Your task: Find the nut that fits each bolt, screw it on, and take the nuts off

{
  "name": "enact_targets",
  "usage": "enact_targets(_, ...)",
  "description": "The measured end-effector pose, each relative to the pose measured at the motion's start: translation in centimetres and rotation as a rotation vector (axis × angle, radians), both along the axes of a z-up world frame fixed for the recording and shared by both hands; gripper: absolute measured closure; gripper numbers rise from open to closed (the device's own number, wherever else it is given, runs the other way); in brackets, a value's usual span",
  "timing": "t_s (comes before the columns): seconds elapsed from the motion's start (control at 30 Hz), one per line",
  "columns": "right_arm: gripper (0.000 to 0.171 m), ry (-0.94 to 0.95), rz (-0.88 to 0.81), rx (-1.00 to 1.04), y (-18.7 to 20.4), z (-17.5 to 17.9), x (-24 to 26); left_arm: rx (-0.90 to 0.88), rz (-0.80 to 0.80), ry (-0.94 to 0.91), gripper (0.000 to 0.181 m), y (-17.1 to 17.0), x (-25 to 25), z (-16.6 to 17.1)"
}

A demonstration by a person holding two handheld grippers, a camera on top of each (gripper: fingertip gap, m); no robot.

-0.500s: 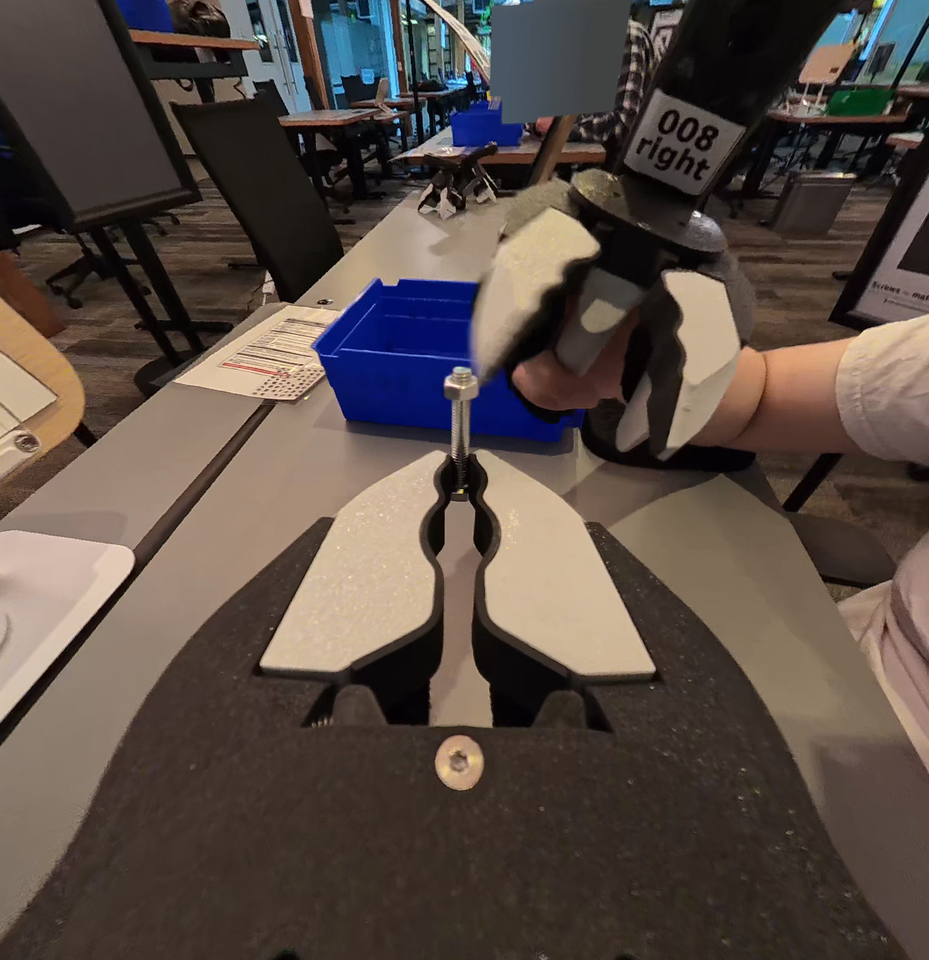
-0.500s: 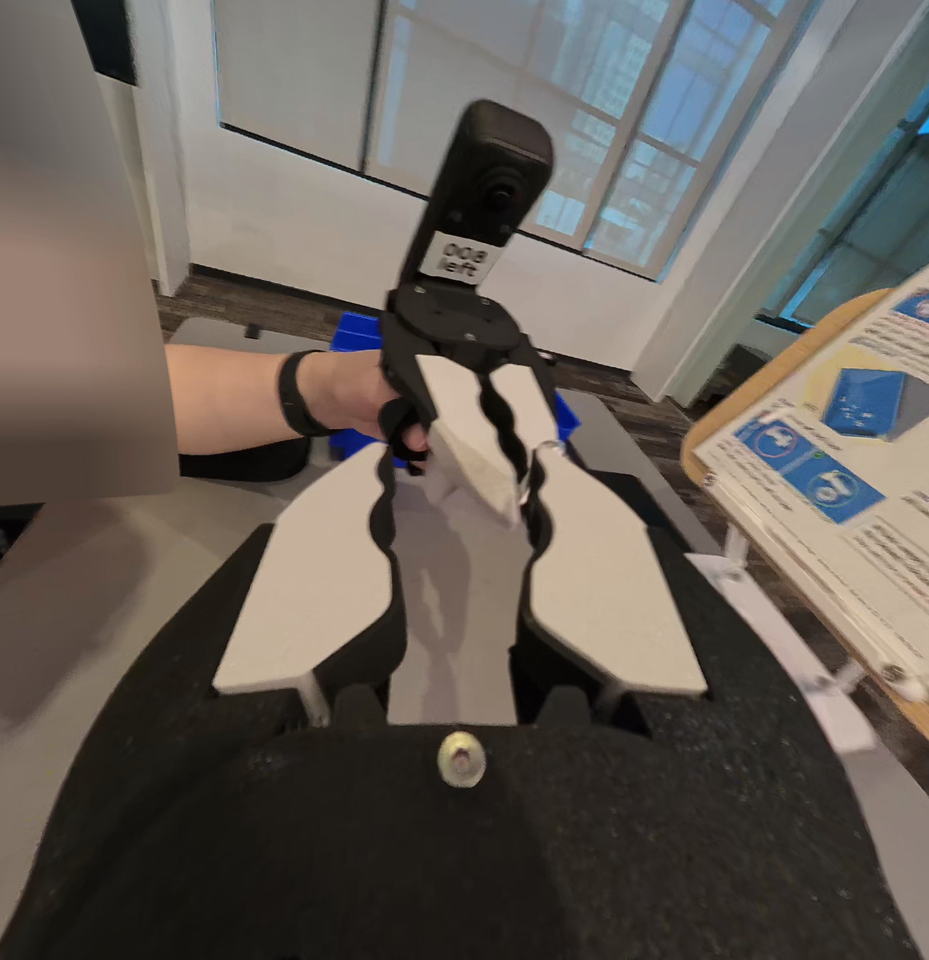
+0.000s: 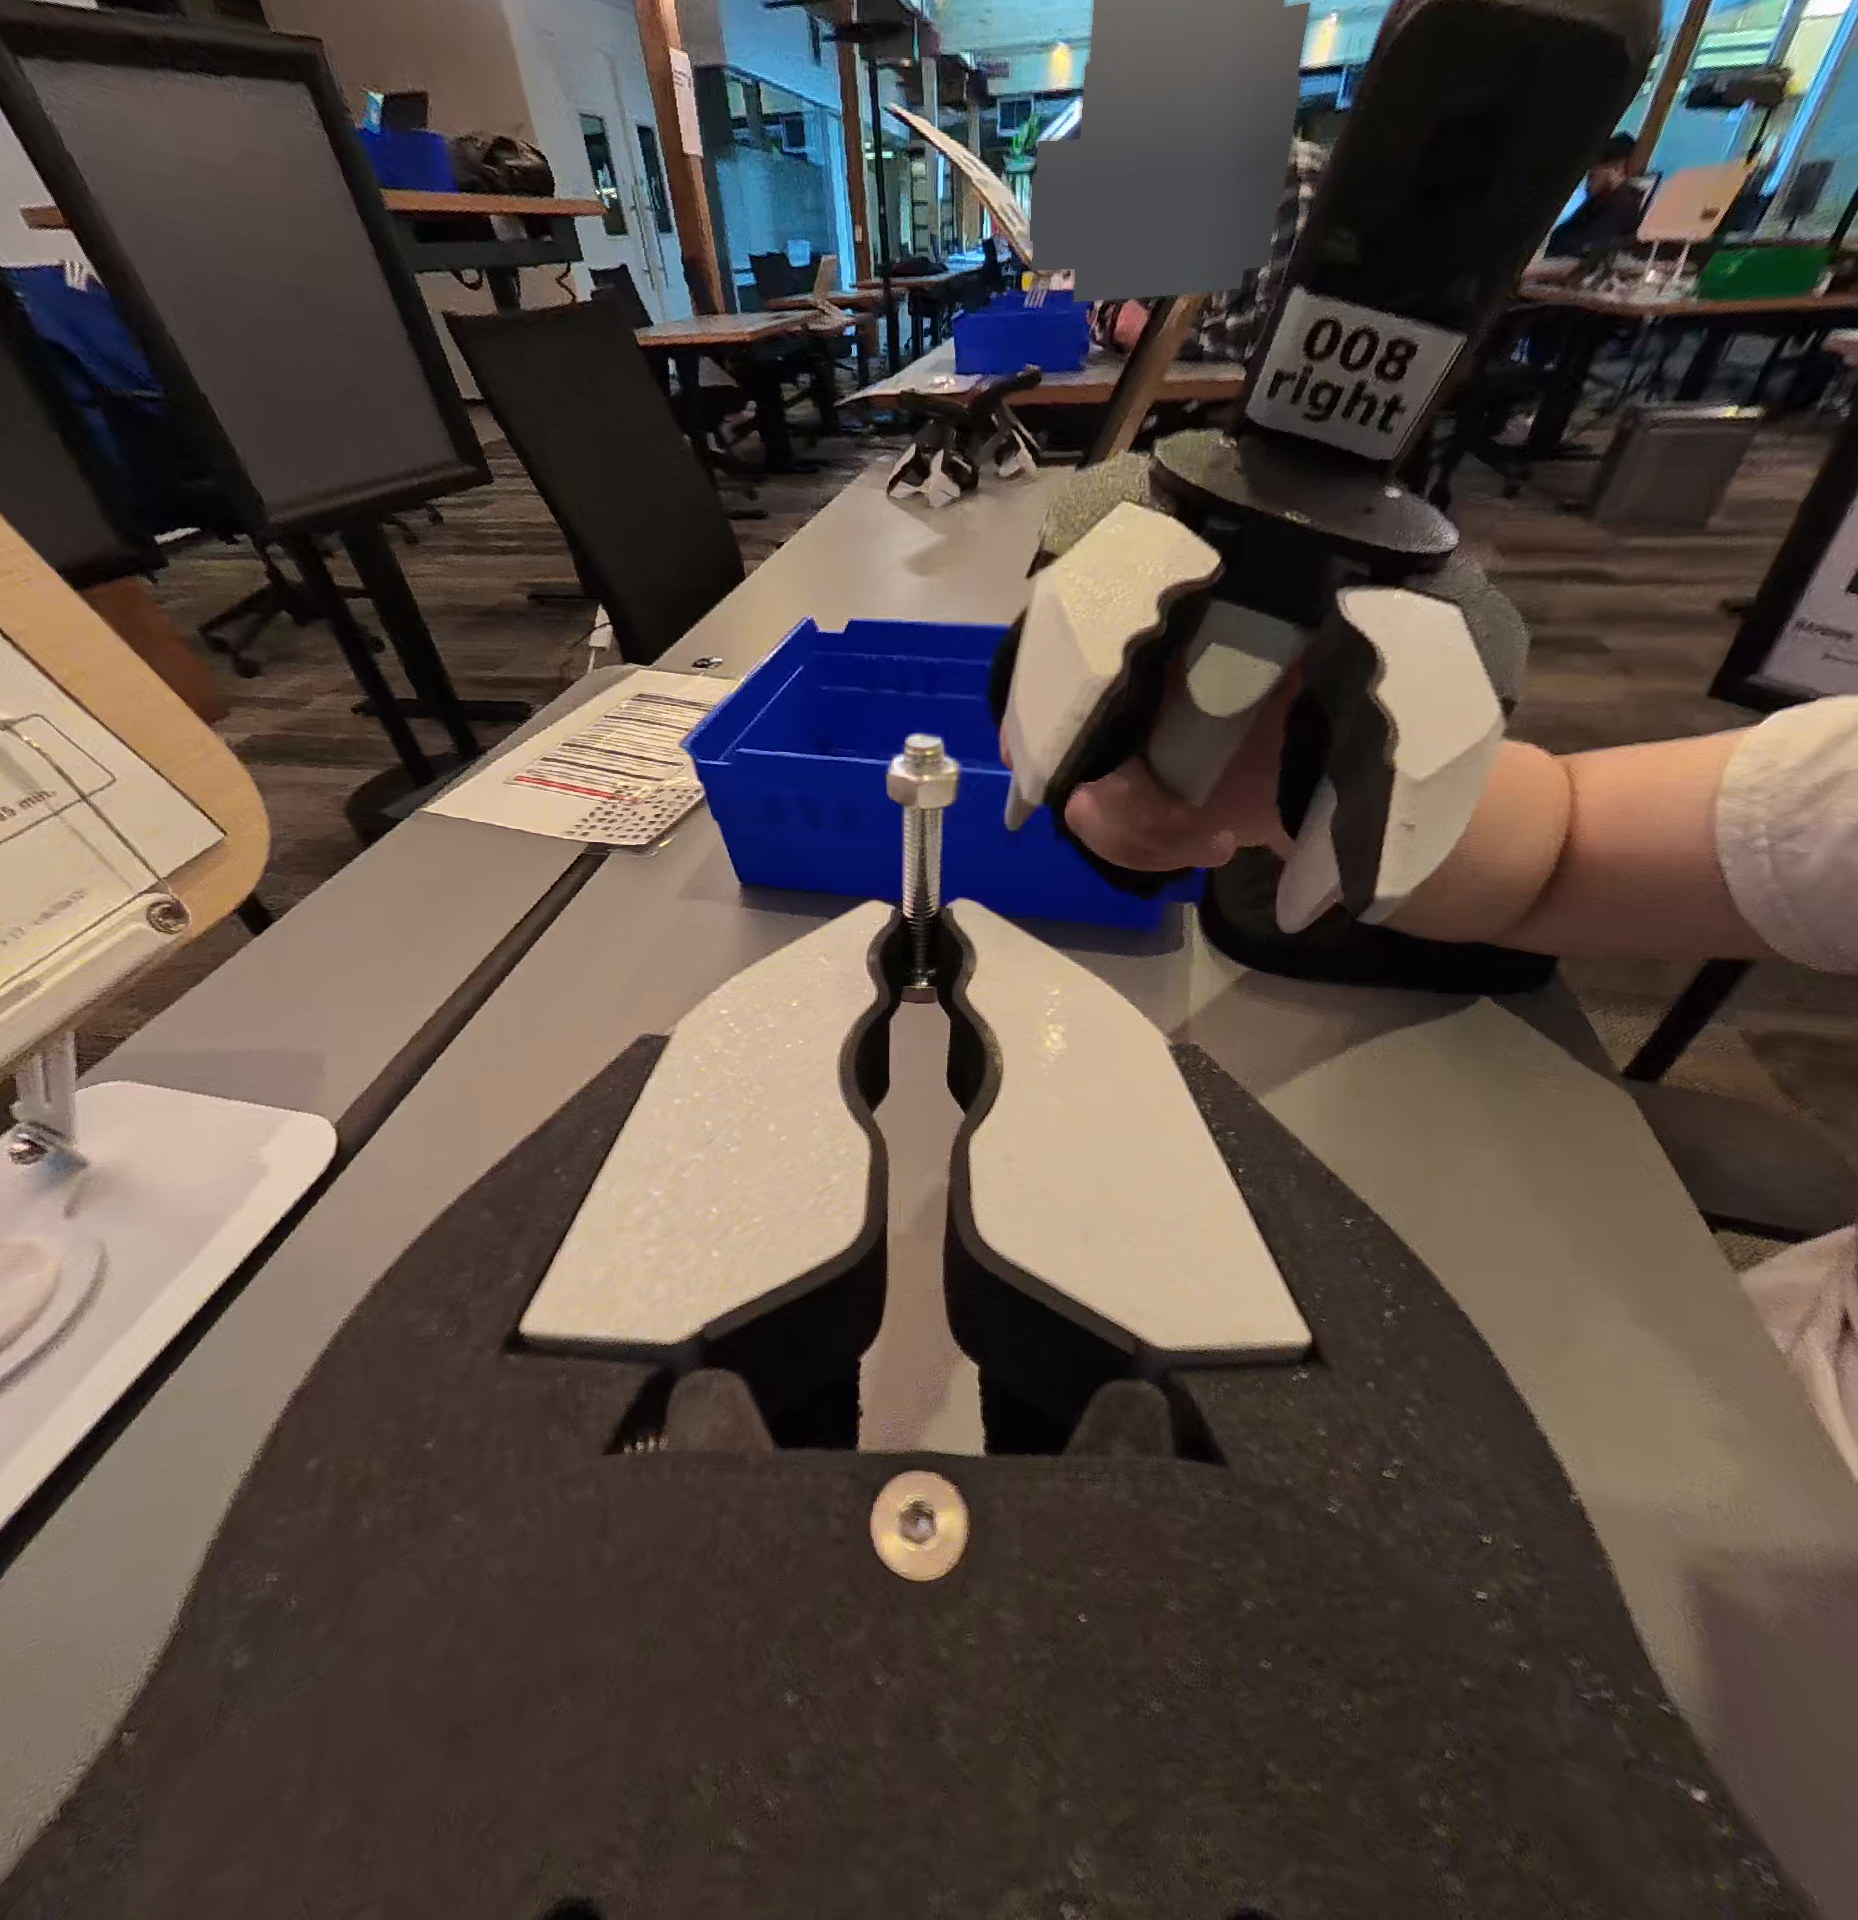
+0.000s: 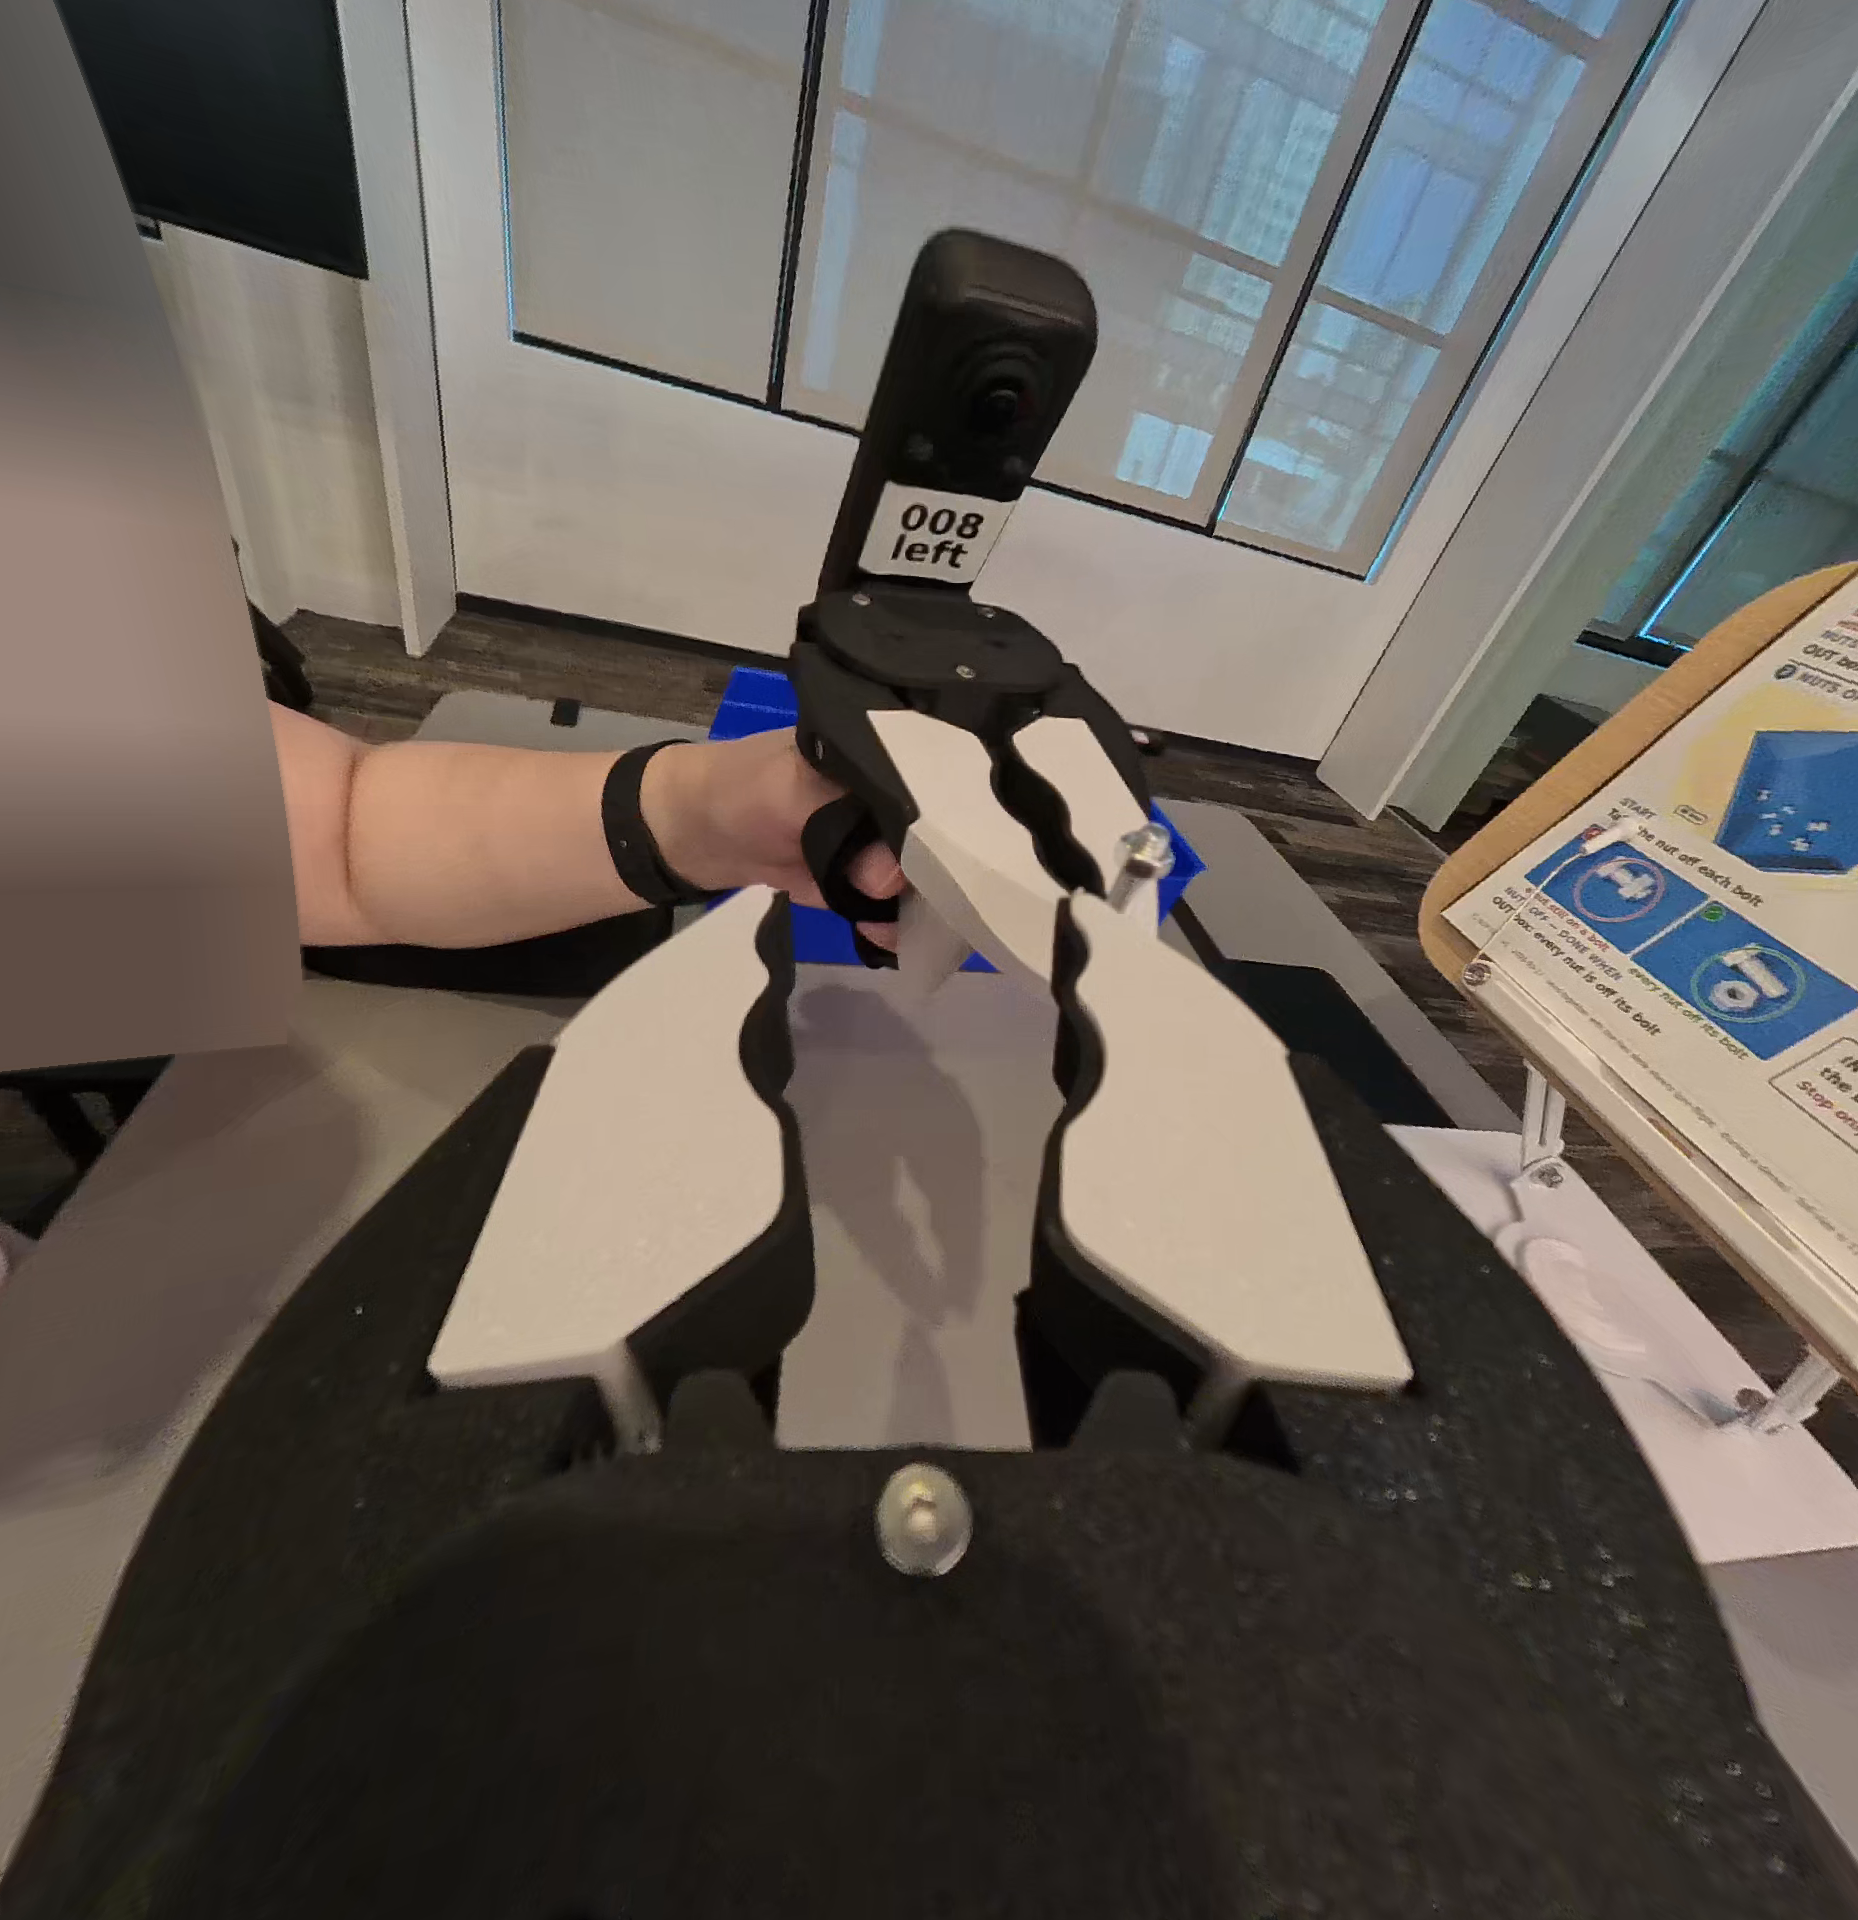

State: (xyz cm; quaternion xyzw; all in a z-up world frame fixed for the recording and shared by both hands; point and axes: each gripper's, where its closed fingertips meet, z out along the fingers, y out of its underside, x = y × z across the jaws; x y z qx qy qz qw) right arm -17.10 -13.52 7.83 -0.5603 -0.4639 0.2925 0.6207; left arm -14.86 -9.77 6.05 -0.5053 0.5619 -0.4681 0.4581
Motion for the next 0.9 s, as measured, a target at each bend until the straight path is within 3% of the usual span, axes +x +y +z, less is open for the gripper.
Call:
enact_targets(0.17, 0.104, 0.070, -0.080, -0.013, 1.4, 0.4, 0.6, -0.017, -0.087, -0.006, 0.177, -1.6, 0.4, -0.1)
enact_targets(0.27, 0.099, 0.105, -0.026, -0.036, 0.9, 0.4, 0.0, 0.018, -0.108, 0.027, 0.177, -2.6, 1.2, -0.9)
enact_targets(0.37, 0.099, 0.083, 0.041, -0.057, 0.0, 0.1, -0.6, -0.010, -0.087, 0.016, 0.177, -2.1, 1.3, -0.9)
enact_targets(0.43, 0.090, 0.069, 0.017, -0.043, 0.2, 0.1, -0.5, -0.027, -0.036, -0.005, 0.177, -0.9, 0.8, -0.5)
enact_targets(0.5, 0.111, 0.054, 0.057, -0.026, -0.5, 0.3, -0.4, -0.054, 0.020, -0.034, 0.177, 0.5, 0.1, 0.2)
enact_targets(0.53, 0.111, 0.066, 0.048, -0.026, -0.5, 0.5, -0.3, -0.075, 0.017, -0.049, 0.177, 0.8, -0.2, 0.5)
enact_targets(0.73, 0.077, 0.101, -0.038, -0.007, 1.0, 0.1, -0.6, -0.073, -0.129, -0.044, 0.177, -2.5, 1.0, 0.0)
enact_targets(0.9, 0.073, 0.100, 0.011, 0.004, 0.1, -0.4, -1.9, -0.057, -0.118, -0.022, 0.177, -3.5, 2.4, -1.0)
